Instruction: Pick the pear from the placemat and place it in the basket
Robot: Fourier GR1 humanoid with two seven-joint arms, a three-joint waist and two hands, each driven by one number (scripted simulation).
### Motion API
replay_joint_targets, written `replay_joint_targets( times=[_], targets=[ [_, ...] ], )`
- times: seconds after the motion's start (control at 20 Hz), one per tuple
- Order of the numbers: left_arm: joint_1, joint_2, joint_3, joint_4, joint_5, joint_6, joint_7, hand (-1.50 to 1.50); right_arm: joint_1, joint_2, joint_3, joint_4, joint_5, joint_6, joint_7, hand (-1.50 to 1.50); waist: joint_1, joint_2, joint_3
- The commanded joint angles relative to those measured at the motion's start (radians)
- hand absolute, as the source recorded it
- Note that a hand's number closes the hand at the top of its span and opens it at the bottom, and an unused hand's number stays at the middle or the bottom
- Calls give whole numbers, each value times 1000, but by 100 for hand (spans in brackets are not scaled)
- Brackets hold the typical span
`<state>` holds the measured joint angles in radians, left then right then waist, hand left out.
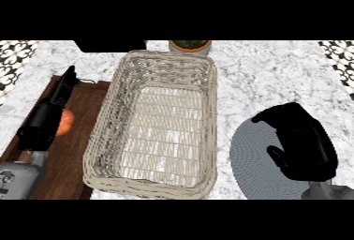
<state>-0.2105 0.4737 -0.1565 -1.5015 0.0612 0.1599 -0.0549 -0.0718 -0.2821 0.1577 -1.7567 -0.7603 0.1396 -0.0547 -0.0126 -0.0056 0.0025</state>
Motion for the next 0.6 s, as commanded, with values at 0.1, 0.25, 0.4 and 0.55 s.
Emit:
replay_joint_targets(
  times=[0.1, 0.25, 0.4, 0.55],
  targets=[
    [8, 32, 38, -27, 27, -27, 36, 0, -31, -199, -119, -128, 201, -178, 99, -150, 1, -5, -6],
    [13, 45, 48, -4, 26, -41, 4, 0, -58, -415, -207, -86, 288, -125, 182, -150, -5, -1, -8],
    [-7, 18, 33, -11, 23, -28, 20, 0, -81, -625, -235, -45, 350, 11, 256, -150, -2, 3, -7],
    [3, 17, 17, -20, 9, -33, 15, 0, -113, -782, -228, -12, 349, 210, 271, -150, 20, 6, -5]
  ],
)
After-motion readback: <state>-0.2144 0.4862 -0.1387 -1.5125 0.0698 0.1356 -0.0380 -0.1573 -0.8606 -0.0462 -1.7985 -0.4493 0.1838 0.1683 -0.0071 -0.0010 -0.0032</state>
